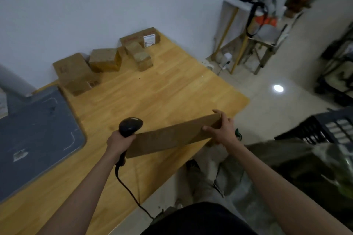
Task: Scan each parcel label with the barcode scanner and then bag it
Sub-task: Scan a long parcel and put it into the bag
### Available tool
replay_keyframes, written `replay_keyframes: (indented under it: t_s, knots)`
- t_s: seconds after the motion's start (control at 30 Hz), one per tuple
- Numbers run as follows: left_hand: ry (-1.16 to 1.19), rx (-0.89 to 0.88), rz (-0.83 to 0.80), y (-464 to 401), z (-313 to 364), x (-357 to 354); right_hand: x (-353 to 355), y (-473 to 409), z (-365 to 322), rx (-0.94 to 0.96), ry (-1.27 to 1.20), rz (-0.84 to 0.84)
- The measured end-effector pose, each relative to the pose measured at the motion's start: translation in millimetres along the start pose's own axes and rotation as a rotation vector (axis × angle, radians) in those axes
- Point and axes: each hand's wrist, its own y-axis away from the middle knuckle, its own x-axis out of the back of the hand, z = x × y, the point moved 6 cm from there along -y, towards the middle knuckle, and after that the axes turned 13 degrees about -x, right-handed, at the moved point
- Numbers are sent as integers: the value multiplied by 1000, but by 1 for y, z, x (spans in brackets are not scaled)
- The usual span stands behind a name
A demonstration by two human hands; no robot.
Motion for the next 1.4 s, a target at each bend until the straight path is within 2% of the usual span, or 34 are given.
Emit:
replay_keyframes:
  t_s: [0.13, 0.33, 0.67, 0.9, 1.0, 1.17, 1.4]
  knots:
    - [-41, -140, -83, 31, 33, -27, 42, 47, 53, -12, -191, 86]
    - [-87, -325, -294, 81, 95, -95, 118, 116, 132, -92, -489, 244]
    - [-228, -504, -536, 164, 167, -229, 202, 226, 283, -231, -637, 493]
    - [-293, -600, -734, 234, 190, -339, 242, 308, 369, -268, -709, 810]
    - [-254, -604, -749, 259, 193, -373, 256, 328, 389, -313, -668, 971]
    - [-351, -599, -785, 278, 184, -406, 260, 335, 395, -372, -618, 1149]
    - [-429, -604, -786, 276, 178, -423, 235, 261, 371, -301, -554, 1034]
